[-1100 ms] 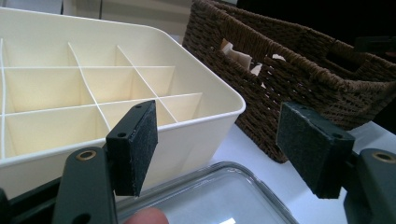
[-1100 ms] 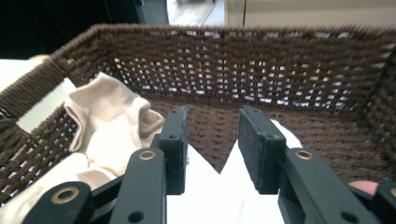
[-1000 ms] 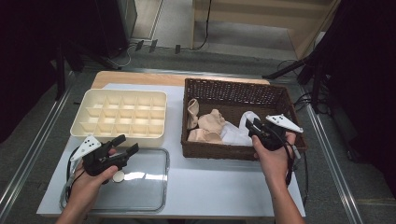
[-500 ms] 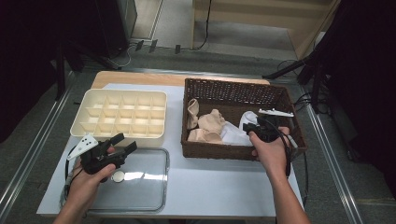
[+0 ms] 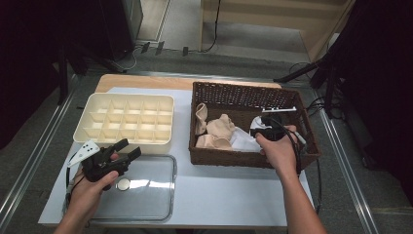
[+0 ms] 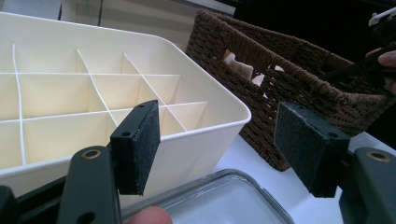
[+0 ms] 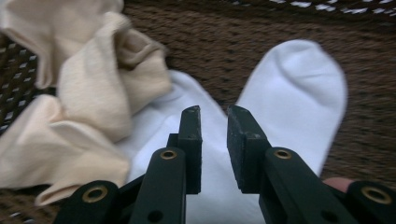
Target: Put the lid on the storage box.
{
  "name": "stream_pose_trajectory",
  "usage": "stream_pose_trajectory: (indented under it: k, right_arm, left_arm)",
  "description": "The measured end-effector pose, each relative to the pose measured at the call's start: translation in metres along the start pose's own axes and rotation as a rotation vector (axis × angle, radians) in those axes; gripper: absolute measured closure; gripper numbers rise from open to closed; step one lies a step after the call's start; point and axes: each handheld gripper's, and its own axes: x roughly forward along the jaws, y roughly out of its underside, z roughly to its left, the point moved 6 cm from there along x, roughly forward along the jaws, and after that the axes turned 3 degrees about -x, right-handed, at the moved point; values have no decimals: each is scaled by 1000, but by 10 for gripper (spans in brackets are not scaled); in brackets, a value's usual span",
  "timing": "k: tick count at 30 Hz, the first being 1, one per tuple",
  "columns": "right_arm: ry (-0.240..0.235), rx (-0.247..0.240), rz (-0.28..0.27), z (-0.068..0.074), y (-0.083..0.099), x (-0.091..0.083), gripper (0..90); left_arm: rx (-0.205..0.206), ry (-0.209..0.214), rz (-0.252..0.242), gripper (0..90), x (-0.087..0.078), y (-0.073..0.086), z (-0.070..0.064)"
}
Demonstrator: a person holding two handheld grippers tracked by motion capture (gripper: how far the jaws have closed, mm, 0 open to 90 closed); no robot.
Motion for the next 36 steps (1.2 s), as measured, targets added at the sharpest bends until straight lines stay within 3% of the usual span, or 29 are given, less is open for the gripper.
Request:
stream_pose_trajectory:
  k: [3, 5, 8, 10, 13, 15, 17, 21, 24, 26, 27, 30, 36]
  right_arm:
    - [30, -4, 48, -7, 0, 7, 771]
    - [10, 1, 109, -8, 0, 12, 751]
    - [29, -2, 157, -9, -1, 18, 726]
    - [23, 27, 185, -11, -2, 21, 706]
    - [42, 56, 168, -20, -5, 25, 693]
    - [30, 99, 216, -23, -3, 30, 681]
    - [7, 99, 252, -22, -2, 33, 641]
    - [17, 125, 338, -24, 2, 38, 566]
    - [13, 169, 408, -26, 6, 42, 621]
    - [12, 158, 453, -25, 8, 44, 777]
    - [19, 151, 448, -25, 7, 44, 873]
    - [20, 121, 373, -23, 2, 39, 898]
    - [-2, 41, 109, -16, -8, 17, 900]
  left_arm:
    - [1, 0, -7, 330, -1, -2, 0]
    - [4, 2, -10, 330, -1, -3, -1]
    - [0, 1, -19, 330, -3, -5, 0]
    - [1, 1, -18, 331, -4, -5, 0]
    - [-1, 5, -24, 336, -4, -6, -2]
    - [3, 9, -24, 336, -4, -6, -3]
    - [3, 10, -23, 336, -4, -6, -3]
    - [7, 8, -13, 336, -3, -4, -4]
    - [9, 9, -10, 336, -2, -3, -5]
    - [13, 9, -7, 336, -2, -3, -5]
    - [13, 8, -8, 336, -2, -3, -5]
    - [15, 7, -7, 336, -2, -3, -5]
    - [10, 10, -6, 337, -1, -2, -6]
